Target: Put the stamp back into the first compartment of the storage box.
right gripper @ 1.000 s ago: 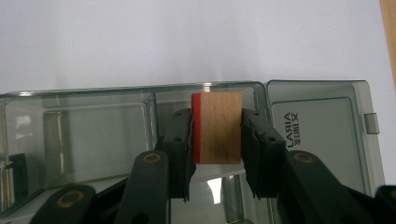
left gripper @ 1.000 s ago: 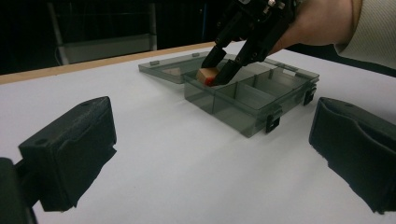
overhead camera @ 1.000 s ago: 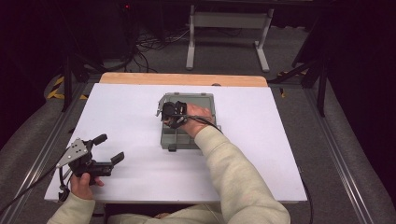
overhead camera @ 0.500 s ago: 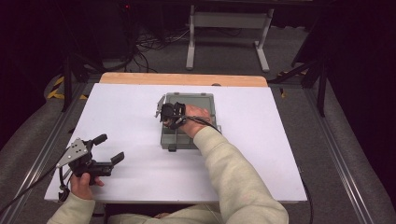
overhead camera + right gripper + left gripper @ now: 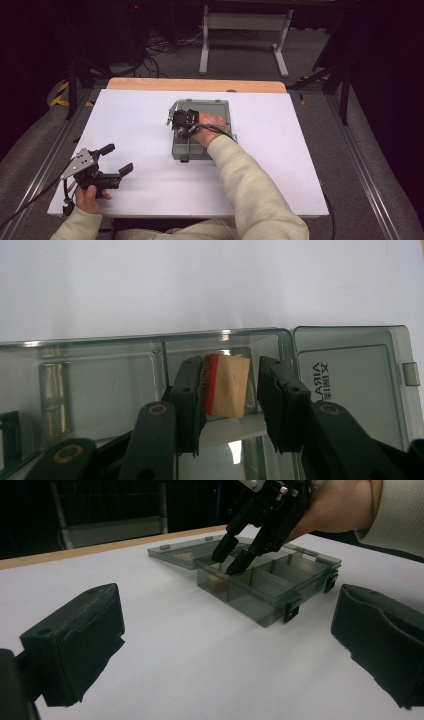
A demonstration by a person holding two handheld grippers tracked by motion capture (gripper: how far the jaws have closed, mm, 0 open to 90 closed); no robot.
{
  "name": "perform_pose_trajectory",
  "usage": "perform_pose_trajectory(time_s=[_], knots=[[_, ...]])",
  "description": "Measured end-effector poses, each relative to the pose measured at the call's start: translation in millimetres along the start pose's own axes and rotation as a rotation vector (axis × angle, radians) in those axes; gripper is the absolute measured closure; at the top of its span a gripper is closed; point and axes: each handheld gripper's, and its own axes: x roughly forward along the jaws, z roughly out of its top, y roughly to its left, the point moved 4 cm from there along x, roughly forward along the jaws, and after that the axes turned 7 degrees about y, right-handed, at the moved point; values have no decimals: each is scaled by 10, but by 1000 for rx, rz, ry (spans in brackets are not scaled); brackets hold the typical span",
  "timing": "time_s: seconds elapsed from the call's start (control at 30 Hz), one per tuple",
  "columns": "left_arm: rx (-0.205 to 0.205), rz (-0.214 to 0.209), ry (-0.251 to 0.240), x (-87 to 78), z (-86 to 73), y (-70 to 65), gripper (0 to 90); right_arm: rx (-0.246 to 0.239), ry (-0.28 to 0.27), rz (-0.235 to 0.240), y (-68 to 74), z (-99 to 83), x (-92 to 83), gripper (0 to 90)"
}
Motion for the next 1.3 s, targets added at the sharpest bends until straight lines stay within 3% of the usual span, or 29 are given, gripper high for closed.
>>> perform_pose_trajectory(time_s=[0.37, 0.77, 0.8, 0.93, 1.1, 1.3], knots=[[-1, -1, -1, 1, 1, 2, 14, 10, -28, -15, -12, -3, -100, 589], [-7, -9, -9, 1, 2, -6, 15, 80, -123, -39, 48, 15, -396, 290], [-8, -10, -11, 2, 2, -6, 14, 115, -138, -34, 77, 19, -464, 217], [-5, -11, -7, -1, 3, -8, 14, 137, -161, -35, 125, 25, -546, 122], [-8, -8, -5, -1, 2, -10, 14, 143, -186, -47, 185, 16, -688, 53], [-4, -8, -6, -1, 2, -10, 14, 152, -217, -56, 257, -26, -832, 35]])
